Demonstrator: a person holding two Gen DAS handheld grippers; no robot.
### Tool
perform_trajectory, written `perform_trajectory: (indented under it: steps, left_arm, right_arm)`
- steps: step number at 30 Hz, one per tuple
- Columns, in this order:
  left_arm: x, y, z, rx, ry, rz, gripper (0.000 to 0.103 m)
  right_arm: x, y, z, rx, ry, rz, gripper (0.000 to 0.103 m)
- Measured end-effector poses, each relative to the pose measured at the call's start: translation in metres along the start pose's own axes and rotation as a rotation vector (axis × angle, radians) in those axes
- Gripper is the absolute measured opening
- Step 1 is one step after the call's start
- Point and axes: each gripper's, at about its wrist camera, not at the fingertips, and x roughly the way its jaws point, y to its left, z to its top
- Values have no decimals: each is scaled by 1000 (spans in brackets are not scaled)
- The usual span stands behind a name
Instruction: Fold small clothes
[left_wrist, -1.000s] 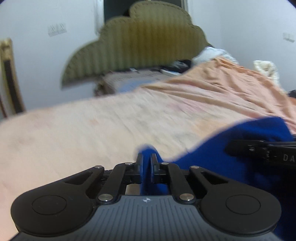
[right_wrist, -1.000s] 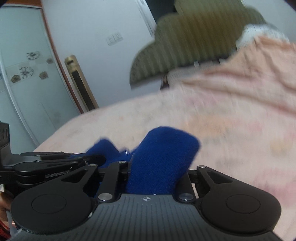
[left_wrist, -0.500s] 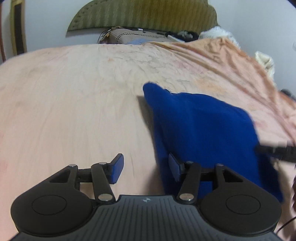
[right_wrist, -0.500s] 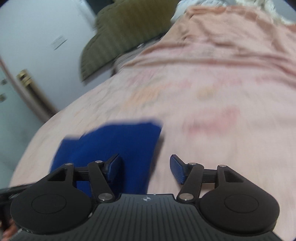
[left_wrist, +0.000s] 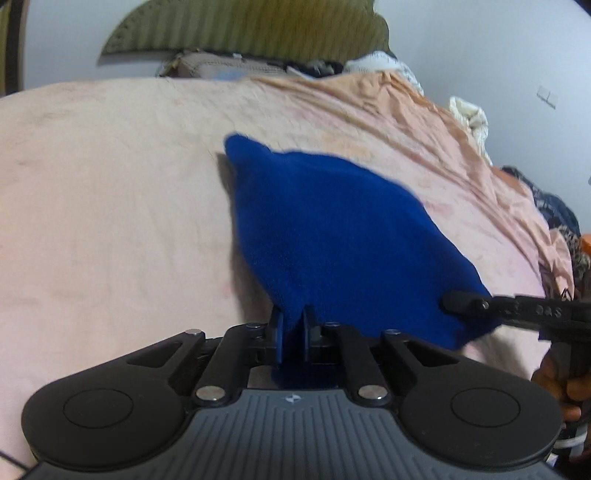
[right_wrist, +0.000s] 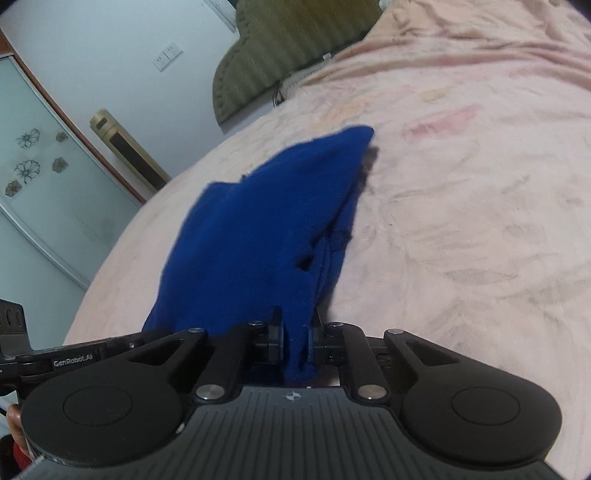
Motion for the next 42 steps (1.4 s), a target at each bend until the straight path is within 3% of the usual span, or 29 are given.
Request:
perform_trajectory:
  steps: [3, 4, 5, 7, 8, 9, 10, 11, 13, 15, 17, 19, 23, 28, 42]
  left_arm:
    - [-3, 1, -6, 22, 18, 40, 8]
    - [-2, -2, -9, 37, 32, 59, 8]
    - [-5, -6, -11, 53, 31, 79, 9]
    - [-18, -13, -14, 81, -10, 128, 11]
    - [-22, -17, -14, 99, -30, 156, 15]
    - [-24, -21, -13, 113, -45, 185, 20]
    - [-24, -26, -12, 120, -53, 210, 39]
    - [-23, -29, -12, 117, -58, 231, 67]
    - [-22, -35, -15, 115, -81, 262, 84]
    - [-21, -43, -21, 139, -95, 302, 84]
    - [-20, -50, -30, 174, -104, 358, 84]
    - [-18, -55, -39, 203, -103, 415, 84]
    - [-17, -48, -51, 156, -81, 399, 85]
    - [-23, -41, -60, 77, -90, 400, 85]
    - [-31, -43, -72, 73, -38, 440, 85]
  right_arm:
    - [-5, 7, -3, -4, -12, 28, 15]
    - [-4, 7, -5, -19, -2, -19, 17]
    - [1, 7, -7, -36, 12, -79, 25]
    - [-3, 9, -10, -41, -10, -130, 27]
    - [-10, 16, -11, -52, -34, -158, 34]
    - [-16, 25, -12, -90, -70, -200, 36]
    - [-23, 37, -14, -139, -114, -246, 40]
    - [-27, 47, -15, -181, -152, -275, 47]
    - [-29, 62, -19, -235, -180, -274, 59]
    - [-22, 73, -24, -282, -163, -273, 66]
    - [-9, 80, -30, -321, -132, -339, 76]
    - [0, 85, -37, -359, -113, -414, 78]
    - [-2, 90, -51, -368, -84, -407, 96]
    - [-12, 95, -57, -390, -87, -440, 102]
    - [-20, 94, -77, -343, -49, -476, 102]
